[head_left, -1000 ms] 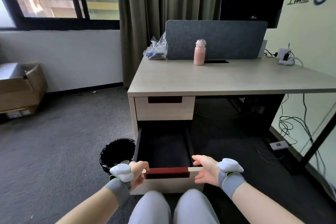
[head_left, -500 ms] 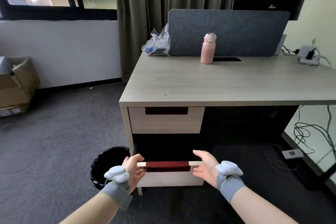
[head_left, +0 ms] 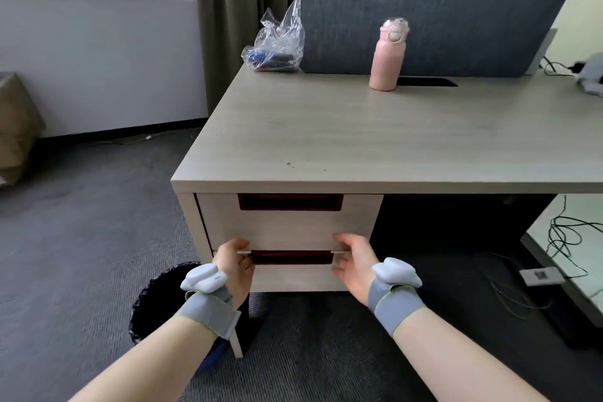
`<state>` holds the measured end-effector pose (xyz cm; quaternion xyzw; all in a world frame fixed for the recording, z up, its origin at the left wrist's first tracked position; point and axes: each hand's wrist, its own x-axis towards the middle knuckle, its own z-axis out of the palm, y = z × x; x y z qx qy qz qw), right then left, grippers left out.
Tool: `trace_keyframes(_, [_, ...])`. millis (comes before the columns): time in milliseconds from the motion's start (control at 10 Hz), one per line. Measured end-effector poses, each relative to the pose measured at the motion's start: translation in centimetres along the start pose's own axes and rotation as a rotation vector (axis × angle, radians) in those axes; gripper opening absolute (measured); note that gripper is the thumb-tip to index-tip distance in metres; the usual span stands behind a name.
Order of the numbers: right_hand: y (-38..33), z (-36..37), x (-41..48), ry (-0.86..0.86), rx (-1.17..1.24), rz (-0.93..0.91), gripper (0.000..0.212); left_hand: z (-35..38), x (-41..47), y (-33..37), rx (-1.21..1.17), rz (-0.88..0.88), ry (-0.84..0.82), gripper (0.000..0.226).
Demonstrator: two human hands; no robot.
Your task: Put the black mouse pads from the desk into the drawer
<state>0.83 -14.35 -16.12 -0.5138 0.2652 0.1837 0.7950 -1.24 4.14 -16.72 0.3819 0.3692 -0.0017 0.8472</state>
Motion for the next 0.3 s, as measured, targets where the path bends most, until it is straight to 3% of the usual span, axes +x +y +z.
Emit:
trace_keyframes(100, [0.0,0.2,0.6,-0.068,0.005,0.031,0.017,0.4,0.4,-0.5,-0.044,-0.017,0.01,0.01])
trace_keyframes(200, [-0.5,0.4,0.9,-0.08,0.02,-0.005,0.014,0.5,0.3,0.3,-0.027,-0.015,-0.037,0.015])
trace_keyframes(300, [-0.2,0.0,-0.2,-0.014,-0.095,-0.018,0.006,-0.7,-1.4,0.9,0.055,-0.018,-0.087,0.028])
